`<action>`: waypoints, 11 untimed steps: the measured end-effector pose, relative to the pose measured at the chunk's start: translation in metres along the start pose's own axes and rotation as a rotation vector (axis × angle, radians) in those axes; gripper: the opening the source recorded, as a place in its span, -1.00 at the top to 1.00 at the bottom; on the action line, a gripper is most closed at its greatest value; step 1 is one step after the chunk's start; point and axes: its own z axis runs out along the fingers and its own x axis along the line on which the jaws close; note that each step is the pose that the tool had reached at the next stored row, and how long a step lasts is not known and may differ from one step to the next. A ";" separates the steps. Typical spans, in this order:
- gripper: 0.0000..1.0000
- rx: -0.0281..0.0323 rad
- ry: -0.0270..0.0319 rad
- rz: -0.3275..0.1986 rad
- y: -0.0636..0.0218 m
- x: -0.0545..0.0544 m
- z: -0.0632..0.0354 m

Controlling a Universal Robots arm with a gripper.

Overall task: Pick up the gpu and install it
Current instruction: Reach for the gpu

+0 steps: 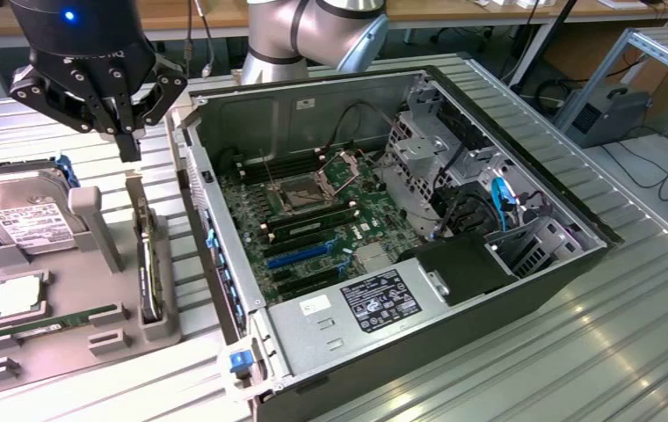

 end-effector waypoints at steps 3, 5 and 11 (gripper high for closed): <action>0.79 0.0001 0.0002 0.000 -0.0003 0.000 -0.0001; 0.79 0.0000 0.0001 0.000 -0.0018 0.000 -0.0001; 0.79 0.0001 0.0001 0.000 -0.0097 -0.001 -0.0005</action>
